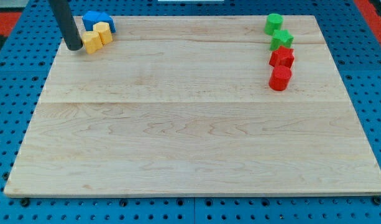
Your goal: Arrange the green blocks and red blocks towards the right center of the board
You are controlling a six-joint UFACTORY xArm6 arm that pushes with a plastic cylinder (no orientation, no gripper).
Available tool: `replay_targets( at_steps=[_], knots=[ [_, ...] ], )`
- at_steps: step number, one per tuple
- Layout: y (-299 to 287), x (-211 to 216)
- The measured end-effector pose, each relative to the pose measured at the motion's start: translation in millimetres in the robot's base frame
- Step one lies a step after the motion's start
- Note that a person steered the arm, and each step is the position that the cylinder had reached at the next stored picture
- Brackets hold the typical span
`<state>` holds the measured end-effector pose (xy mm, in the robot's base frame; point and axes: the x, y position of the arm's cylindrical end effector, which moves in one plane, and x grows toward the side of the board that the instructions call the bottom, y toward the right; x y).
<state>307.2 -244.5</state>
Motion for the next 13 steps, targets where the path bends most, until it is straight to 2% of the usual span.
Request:
replay_targets(
  at_steps=[2,3,4,7,8,10,11,12,13],
  knots=[
    [2,16],
    [35,54],
    [95,73],
    [284,-51],
    [317,-100],
    [385,-115],
    [453,-115],
    [484,-114],
    [491,-105]
  ],
)
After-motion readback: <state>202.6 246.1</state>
